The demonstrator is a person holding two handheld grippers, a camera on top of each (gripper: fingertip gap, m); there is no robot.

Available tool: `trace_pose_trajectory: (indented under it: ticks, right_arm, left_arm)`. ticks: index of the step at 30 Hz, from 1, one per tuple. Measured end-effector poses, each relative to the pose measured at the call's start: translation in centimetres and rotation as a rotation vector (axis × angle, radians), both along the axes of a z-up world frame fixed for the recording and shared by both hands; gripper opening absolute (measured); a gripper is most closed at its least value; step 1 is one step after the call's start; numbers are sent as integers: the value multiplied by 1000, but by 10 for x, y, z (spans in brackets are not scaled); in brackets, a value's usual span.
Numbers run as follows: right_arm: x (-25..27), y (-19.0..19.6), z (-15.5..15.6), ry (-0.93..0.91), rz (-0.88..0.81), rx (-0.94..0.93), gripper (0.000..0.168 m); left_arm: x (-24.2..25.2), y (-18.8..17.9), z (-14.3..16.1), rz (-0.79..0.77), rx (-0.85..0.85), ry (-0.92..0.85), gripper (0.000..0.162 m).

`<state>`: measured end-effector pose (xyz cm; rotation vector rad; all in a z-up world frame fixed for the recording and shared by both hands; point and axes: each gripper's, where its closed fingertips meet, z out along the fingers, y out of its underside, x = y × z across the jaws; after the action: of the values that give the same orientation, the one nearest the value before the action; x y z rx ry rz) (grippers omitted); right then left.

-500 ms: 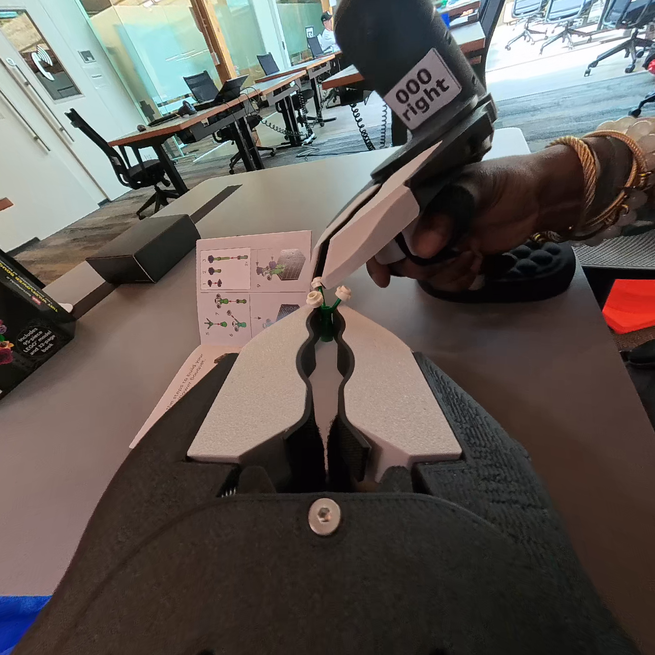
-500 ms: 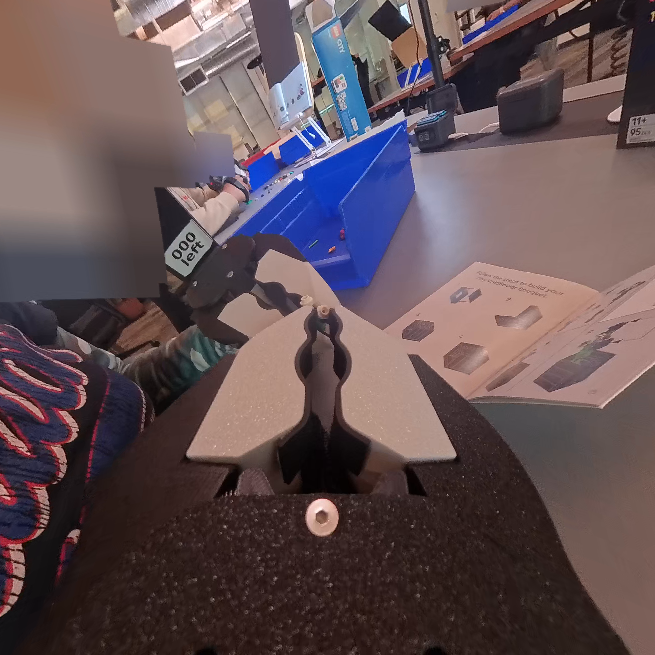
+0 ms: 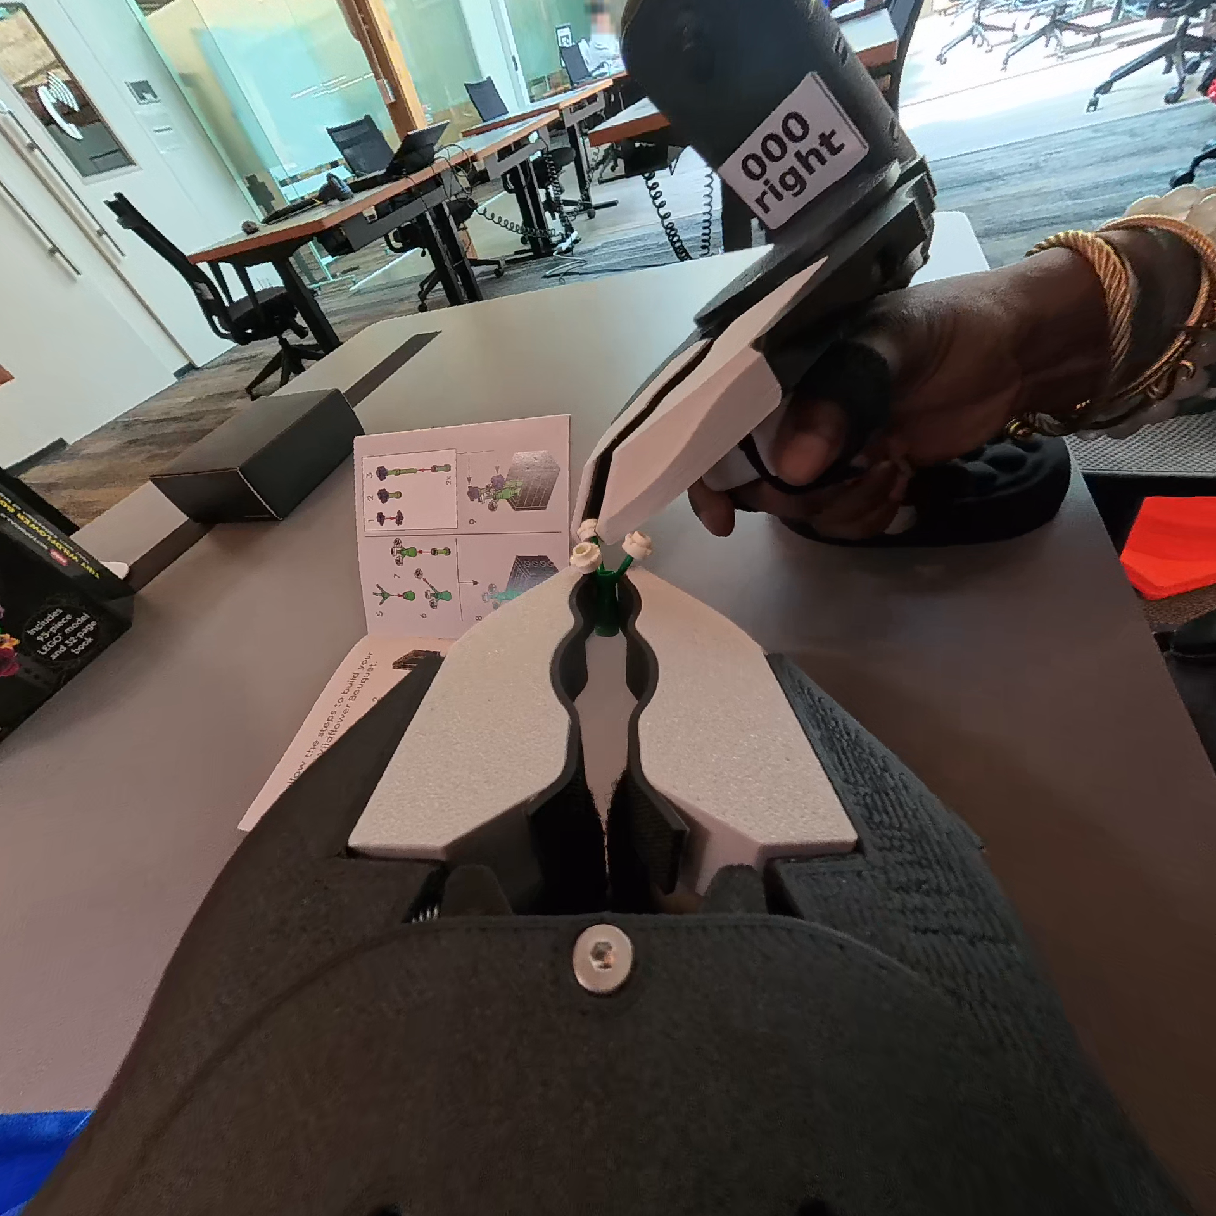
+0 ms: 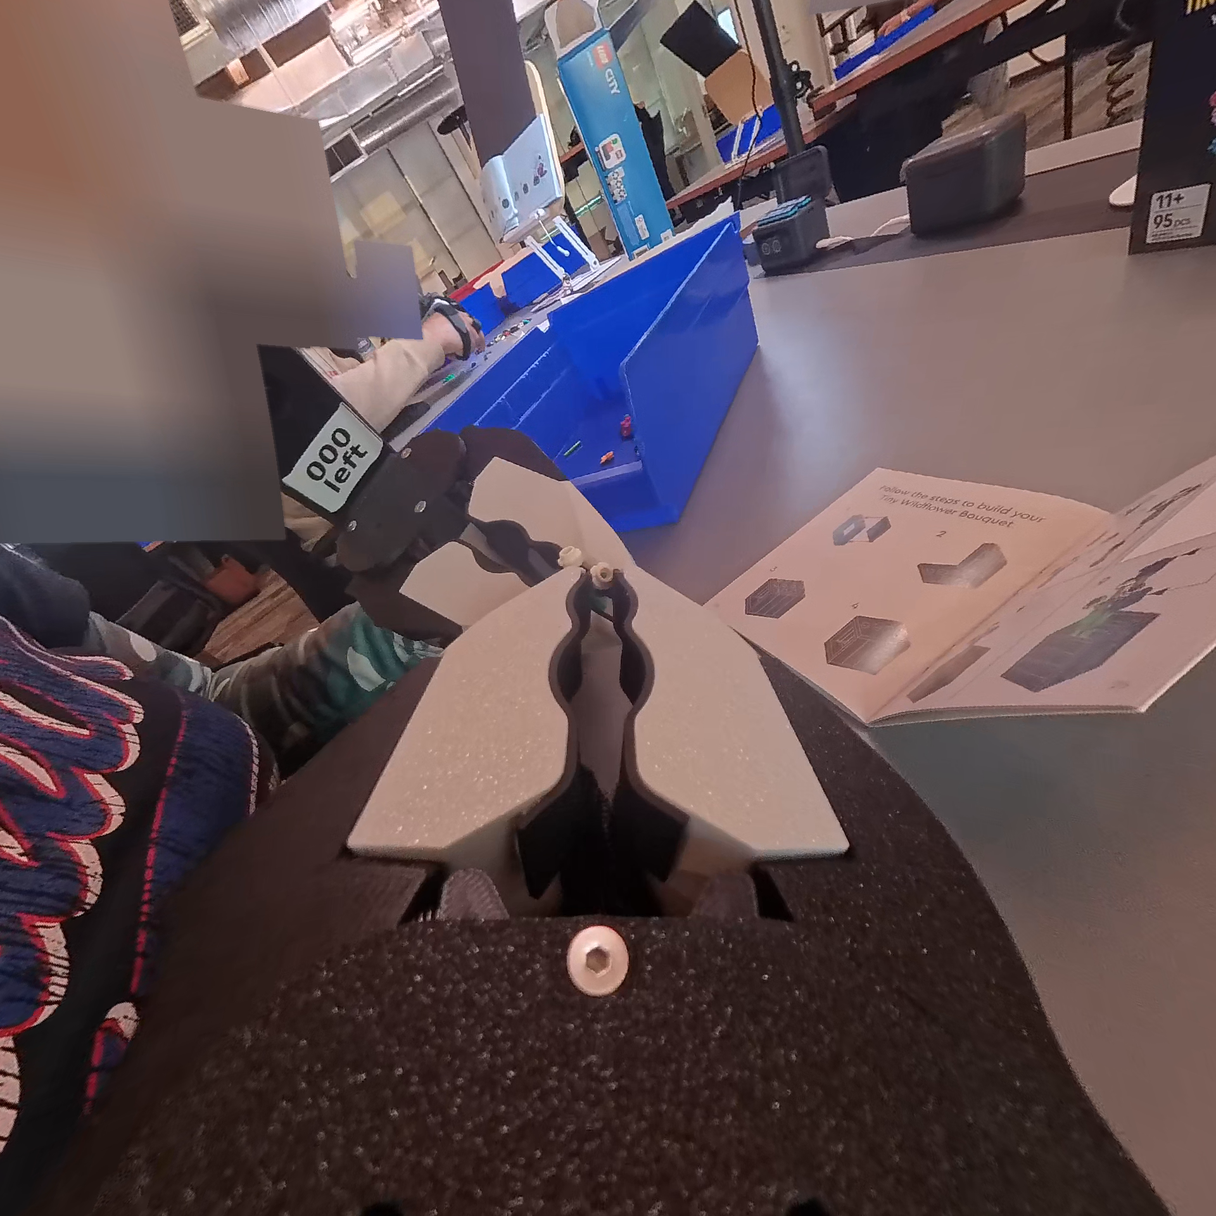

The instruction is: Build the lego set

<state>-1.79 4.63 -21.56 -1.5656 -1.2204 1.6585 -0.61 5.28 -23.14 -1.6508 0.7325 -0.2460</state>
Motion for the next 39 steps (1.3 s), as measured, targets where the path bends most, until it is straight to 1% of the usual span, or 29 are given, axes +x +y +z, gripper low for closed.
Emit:
trace_pose_trajectory:
  ticks: [6,9,11,12,14,17,21,24,29,34,39]
  right_arm:
    - [1,-1,-2,-21,22,0,7]
    - [3,1,5,-6,52,4,7]
    - [2,2,12,30,44,-9,16]
    - [2,2,16,61,40,-17,17]
    - [3,2,23,112,42,-53,16]
    - [3,-3,23,130,61,-78,16]
    - [3,-8,29,179,59,-43,14]
    - [3,-7,32,204,32,-2,9]
    - [2,-6,31,211,33,-39,8]
    - [0,-6,26,179,5,31,7]
    - [0,-6,21,162,-10,32,7]
  left_arm:
    - [0,-1,-2,-8,3,19,6]
    - [3,-1,3,-13,28,2,6]
    - [5,0,10,-21,56,-33,6]
    - [5,0,12,-23,67,-42,6]
    - [4,-2,13,-19,86,-44,7]
    - [4,-3,18,-21,115,-56,7]
    - [4,-4,24,-26,145,-91,7]
    - [6,-5,28,-39,164,-115,7]
    - [5,-5,28,-33,168,-116,7]
    - [4,-5,24,-25,153,-93,7]
    - [3,-4,20,-22,133,-82,6]
